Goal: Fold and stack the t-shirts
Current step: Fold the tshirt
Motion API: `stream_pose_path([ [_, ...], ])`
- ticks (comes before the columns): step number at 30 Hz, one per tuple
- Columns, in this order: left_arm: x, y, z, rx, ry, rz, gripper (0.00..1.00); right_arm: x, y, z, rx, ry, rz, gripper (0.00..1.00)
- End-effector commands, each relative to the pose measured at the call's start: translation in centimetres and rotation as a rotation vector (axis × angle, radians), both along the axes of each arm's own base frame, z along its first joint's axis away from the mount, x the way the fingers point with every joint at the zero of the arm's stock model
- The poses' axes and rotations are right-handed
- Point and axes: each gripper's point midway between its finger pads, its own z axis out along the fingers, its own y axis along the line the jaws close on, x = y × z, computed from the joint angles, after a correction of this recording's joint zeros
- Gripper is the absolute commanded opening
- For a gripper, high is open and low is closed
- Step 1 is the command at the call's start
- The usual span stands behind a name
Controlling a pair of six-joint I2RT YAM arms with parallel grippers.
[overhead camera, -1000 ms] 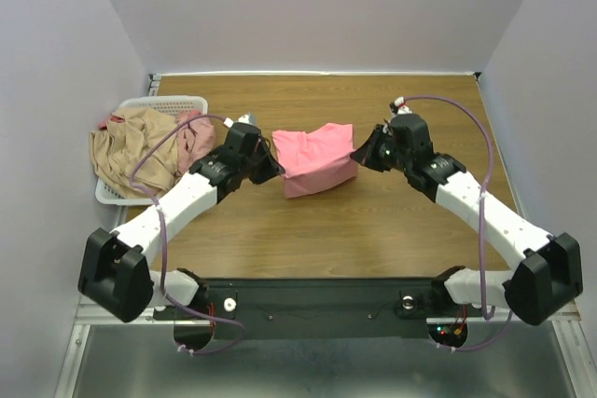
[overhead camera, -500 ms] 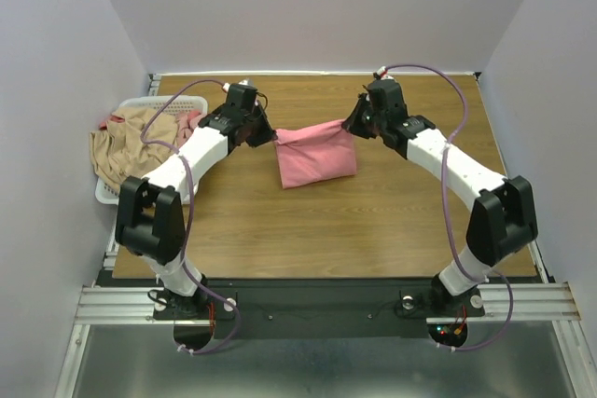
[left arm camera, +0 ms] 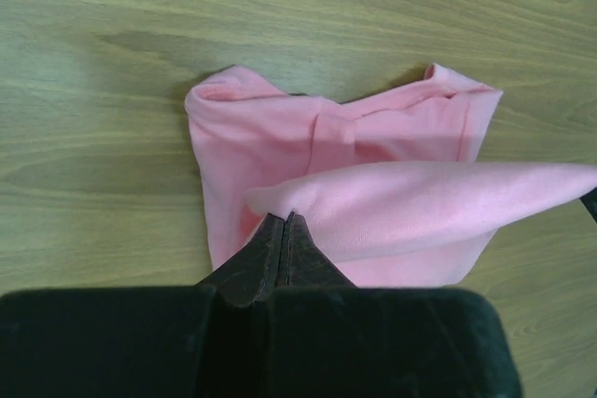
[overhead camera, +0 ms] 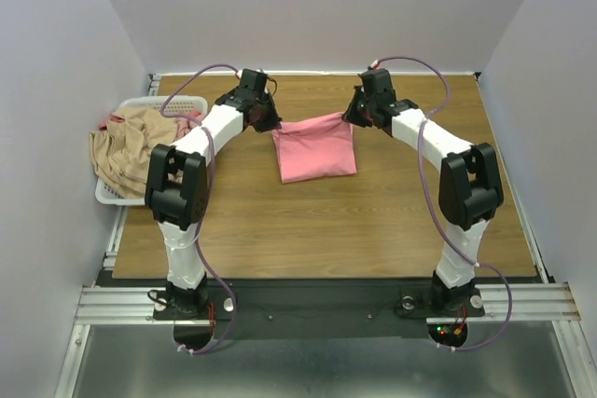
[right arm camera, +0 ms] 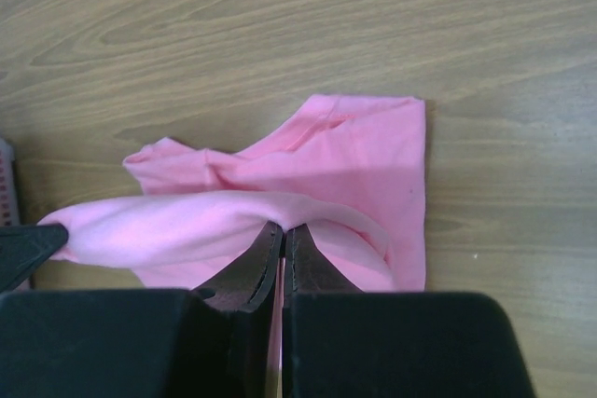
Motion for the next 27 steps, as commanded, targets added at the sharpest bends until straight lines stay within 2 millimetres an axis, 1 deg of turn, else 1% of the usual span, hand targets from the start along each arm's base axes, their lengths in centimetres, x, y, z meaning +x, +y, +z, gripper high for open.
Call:
stream_pose_path([
  [1,2.1,0.8,1.0,0.02,-0.046,0.0,0.0,2.2,-0.2,1.1,-0.011,-0.054,0.008,0.0],
  [2,2.5,0.6,1.1,0.01,-0.049,-0.005,0.0,2.5,-0.2,0.5,-0.013,-0.045,0.005,0.01],
  [3,2.7,0.3,0.3,0.012,-0.034,-0.017,0.0,2.6,-0.2,0.1,-0.015,-0.039,0.002,0.01],
  [5,3.2,-0.1,-0.5,0.008,-0.008,-0.027,0.0,3.0,-0.3,-0.8,-0.021,-0.025,-0.007,0.06],
  [6,3.3,-0.1,-0.7,0.012,0.002,-0.022,0.0,3.2,-0.4,-1.0,-0.025,-0.025,-0.012,0.18],
  [7,3.5,0.1,-0.9,0.023,0.01,-0.013,0.06,3.3,-0.4,-1.0,-0.028,-0.026,-0.01,0.25],
  [8,3.9,0.1,-0.4,0.026,0.0,-0.005,0.16,3.4,-0.4,-1.2,-0.03,-0.025,-0.009,0.32],
  [9,3.9,0.2,-0.4,0.032,0.006,0.001,0.48,3.4,-0.4,-1.1,-0.031,-0.025,-0.002,0.47],
  [10,4.1,0.2,0.1,0.03,-0.005,0.003,0.62,3.4,-0.4,-1.0,-0.03,-0.028,0.006,0.57],
  [11,4.1,0.1,0.4,0.025,-0.011,-0.002,0.71,3.3,-0.3,-0.9,-0.031,-0.03,0.014,0.65],
  [12,4.1,0.1,1.5,0.019,-0.03,-0.003,0.79,3.1,-0.3,-0.3,-0.026,-0.04,0.021,0.74],
  [13,4.0,0.2,2.1,0.017,-0.039,-0.002,0.95,2.8,-0.4,-0.3,-0.034,-0.039,0.036,0.81],
  [14,3.9,0.5,2.4,0.026,-0.047,0.009,0.98,2.4,-0.3,-0.4,-0.035,-0.035,0.051,0.9],
  [15,3.6,0.8,3.7,0.025,-0.068,0.02,0.99,1.8,0.1,0.4,-0.025,-0.047,0.083,1.0],
  [16,3.1,1.4,3.5,0.045,-0.061,0.038,0.98,1.0,-0.2,-0.5,-0.049,-0.03,0.112,1.0],
  [17,2.6,1.7,3.6,0.051,-0.06,0.043,0.98,0.5,-0.2,-0.7,-0.057,-0.026,0.129,1.0],
  [18,1.9,2.1,5.2,0.042,-0.087,0.054,0.98,0.0,-0.2,-1.0,-0.076,-0.027,0.166,1.0],
  [19,1.2,2.4,5.4,0.042,-0.089,0.058,0.98,-0.6,-0.4,-1.1,-0.087,-0.025,0.178,1.0],
  [20,-0.6,3.1,3.2,0.062,-0.039,0.065,0.98,-1.0,-0.6,-1.5,-0.102,-0.017,0.186,1.0],
  [21,-1.6,3.3,4.9,0.035,-0.08,0.078,0.98,-1.8,-1.3,-2.7,-0.135,0.002,0.195,1.0],
  [22,-4.0,4.2,1.8,0.057,-0.012,0.085,0.98,-2.2,-1.7,-3.5,-0.156,0.017,0.194,1.0],
  [23,-5.4,4.5,1.3,0.053,-0.002,0.09,0.98,-2.2,-1.8,-3.6,-0.17,0.014,0.199,1.0],
  [24,-6.6,4.6,3.0,0.025,-0.051,0.104,0.98,-2.2,-2.3,-4.0,-0.199,0.014,0.195,1.0],
  [25,-8.0,4.9,2.5,0.023,-0.045,0.115,0.98,-2.2,-2.4,-4.3,-0.208,0.019,0.192,0.99],
  [26,-10.5,6.3,1.0,0.046,-0.032,0.149,0.99,-2.1,-2.5,-5.0,-0.215,0.032,0.196,0.98],
  [27,-12.0,6.4,0.2,0.043,-0.013,0.159,0.98,-1.9,-2.5,-5.2,-0.221,0.032,0.2,0.97],
])
